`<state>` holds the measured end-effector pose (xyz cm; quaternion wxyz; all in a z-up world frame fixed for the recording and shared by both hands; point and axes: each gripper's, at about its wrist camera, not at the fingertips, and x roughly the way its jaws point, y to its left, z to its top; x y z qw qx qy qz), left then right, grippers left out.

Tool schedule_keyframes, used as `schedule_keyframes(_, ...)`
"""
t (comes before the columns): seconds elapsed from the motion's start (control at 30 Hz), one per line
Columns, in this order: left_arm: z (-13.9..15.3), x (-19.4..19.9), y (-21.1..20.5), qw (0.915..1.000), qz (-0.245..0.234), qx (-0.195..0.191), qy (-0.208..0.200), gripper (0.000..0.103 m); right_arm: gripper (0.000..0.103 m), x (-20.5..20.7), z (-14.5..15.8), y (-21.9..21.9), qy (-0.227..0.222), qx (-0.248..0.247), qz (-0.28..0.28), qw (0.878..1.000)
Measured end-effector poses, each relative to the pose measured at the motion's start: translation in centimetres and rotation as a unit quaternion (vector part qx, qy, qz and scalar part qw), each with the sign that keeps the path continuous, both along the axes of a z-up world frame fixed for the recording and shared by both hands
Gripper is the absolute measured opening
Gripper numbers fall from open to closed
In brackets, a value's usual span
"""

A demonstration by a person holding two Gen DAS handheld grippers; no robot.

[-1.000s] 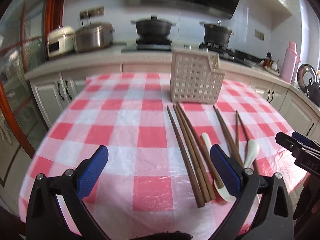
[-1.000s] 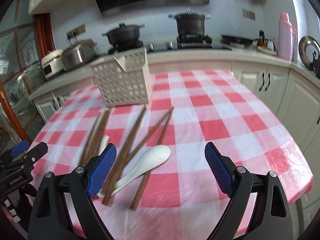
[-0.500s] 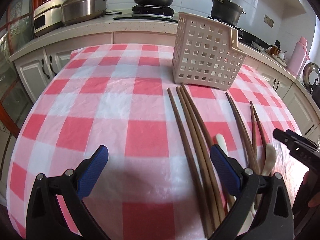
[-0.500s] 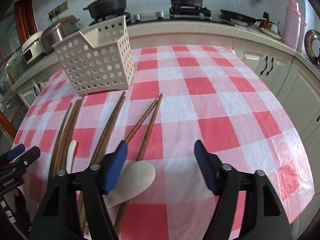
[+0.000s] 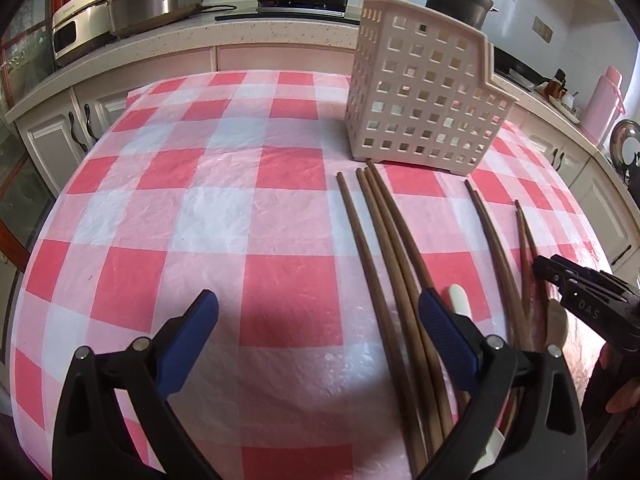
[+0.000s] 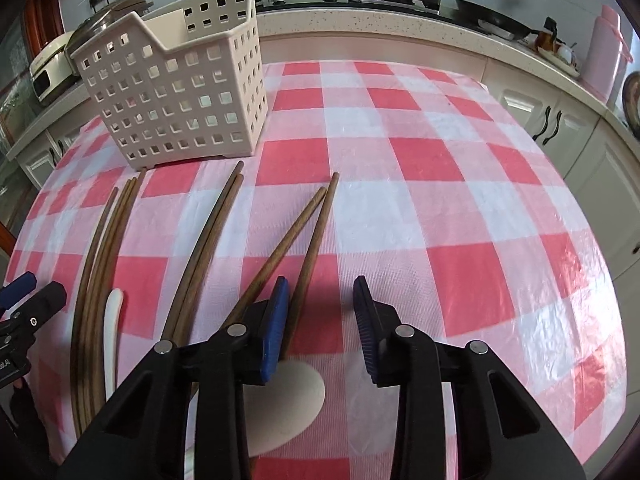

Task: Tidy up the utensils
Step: 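Lower both grippers toward the wooden chopsticks lying on the cloth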

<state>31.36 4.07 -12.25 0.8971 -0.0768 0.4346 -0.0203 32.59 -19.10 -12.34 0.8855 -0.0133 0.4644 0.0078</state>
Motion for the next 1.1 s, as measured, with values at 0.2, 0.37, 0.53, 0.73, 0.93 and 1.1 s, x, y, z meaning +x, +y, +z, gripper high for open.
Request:
schedule_keyframes(0.2, -0.7, 1.2, -0.1, 0.9998, -0.001, -0.009, 0.018, 0.087, 0.022, 1.3, 0.0, 0.2, -0.002, -0.011, 0.003, 1.000)
schedule_keyframes(0.37, -0.8, 1.9, -0.5, 0.9999, -0.001, -0.004, 0.015, 0.085, 0.019, 1.4, 0.0, 0.2, -0.004, -0.006, 0.014, 1.000)
schedule_keyframes(0.53, -0.8, 3.3, -0.5, 0.9998, 0.012, 0.006, 0.014, 0.072, 0.018, 1.5, 0.0, -0.1, -0.008, 0.000, 0.012, 1.000)
schedule_keyframes(0.73, -0.7, 4.6, -0.8, 0.9997, 0.012, 0.015, 0.017, 0.057, 0.018, 1.4, 0.0, -0.4, -0.009, 0.009, 0.014, 1.000)
schedule_keyframes(0.93, -0.8, 5.3, -2.5, 0.9981, 0.016, 0.056, 0.021, 0.049, 0.018, 1.5, -0.1, -0.4, -0.011, 0.010, 0.024, 1.000)
schedule_keyframes(1.1, -0.9, 5.2, -2.8, 0.9976, 0.018, 0.065, 0.017, 0.045, 0.017, 1.2, -0.2, -0.2, -0.018, 0.002, 0.029, 0.999)
